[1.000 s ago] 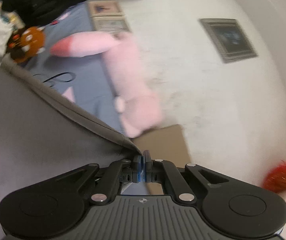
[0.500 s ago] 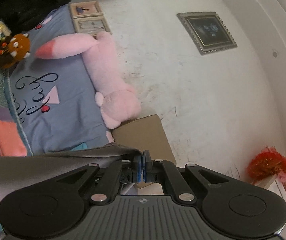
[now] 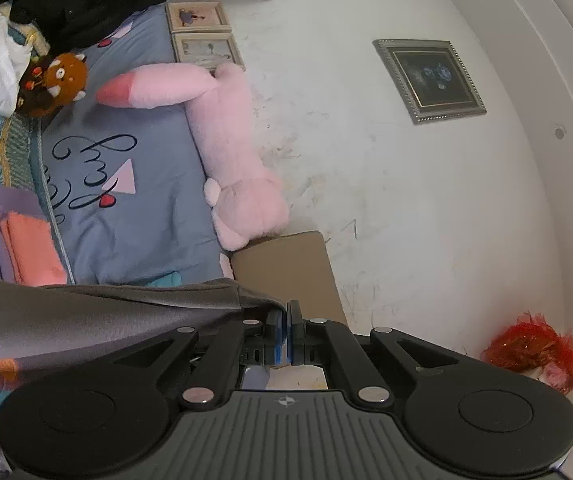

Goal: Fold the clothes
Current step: 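Lift the grey shirt high with both grippers, holding it spread between them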

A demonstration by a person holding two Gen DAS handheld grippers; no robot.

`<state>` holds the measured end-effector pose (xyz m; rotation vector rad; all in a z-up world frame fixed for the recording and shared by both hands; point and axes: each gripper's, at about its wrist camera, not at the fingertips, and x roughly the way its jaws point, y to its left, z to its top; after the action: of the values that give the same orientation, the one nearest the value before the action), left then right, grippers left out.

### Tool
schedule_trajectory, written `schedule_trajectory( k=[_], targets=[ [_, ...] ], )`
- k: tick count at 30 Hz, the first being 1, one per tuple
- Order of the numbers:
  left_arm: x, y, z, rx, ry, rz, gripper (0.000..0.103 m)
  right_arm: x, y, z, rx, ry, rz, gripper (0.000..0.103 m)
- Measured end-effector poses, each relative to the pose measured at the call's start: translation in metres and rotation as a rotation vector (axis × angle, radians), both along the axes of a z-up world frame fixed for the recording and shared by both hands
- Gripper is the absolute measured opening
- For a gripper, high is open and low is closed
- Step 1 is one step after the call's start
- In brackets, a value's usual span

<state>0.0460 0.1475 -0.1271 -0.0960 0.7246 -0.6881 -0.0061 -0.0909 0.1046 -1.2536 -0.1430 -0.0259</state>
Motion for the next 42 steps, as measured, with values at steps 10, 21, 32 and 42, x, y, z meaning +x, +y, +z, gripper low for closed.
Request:
schedule_trajectory(
  k=[10, 21, 32, 42],
  targets=[
    [0.024, -0.030, -0.016, -0.034, -0.015, -0.198, 0.067, 0.002, 0.002, -0.003, -0.036, 0.012, -0.007, 0.001],
    [0.016, -0.050, -0.016, 0.087, -0.056, -0.144, 0.007, -0.002, -0.002, -0.006, -0.044, 0.013, -0.013, 0.001],
    [-0.021, -0.024, 0.020, 0.044, -0.125, 0.093, 0.002, -0.011, -0.010, -0.001, -0.026, -0.007, -0.027, 0.001],
    [-0.055, 0.040, 0.080, -0.004, -0.187, 0.452, 0.002, -0.017, -0.011, 0.004, 0.017, -0.021, -0.032, 0.001]
  ],
)
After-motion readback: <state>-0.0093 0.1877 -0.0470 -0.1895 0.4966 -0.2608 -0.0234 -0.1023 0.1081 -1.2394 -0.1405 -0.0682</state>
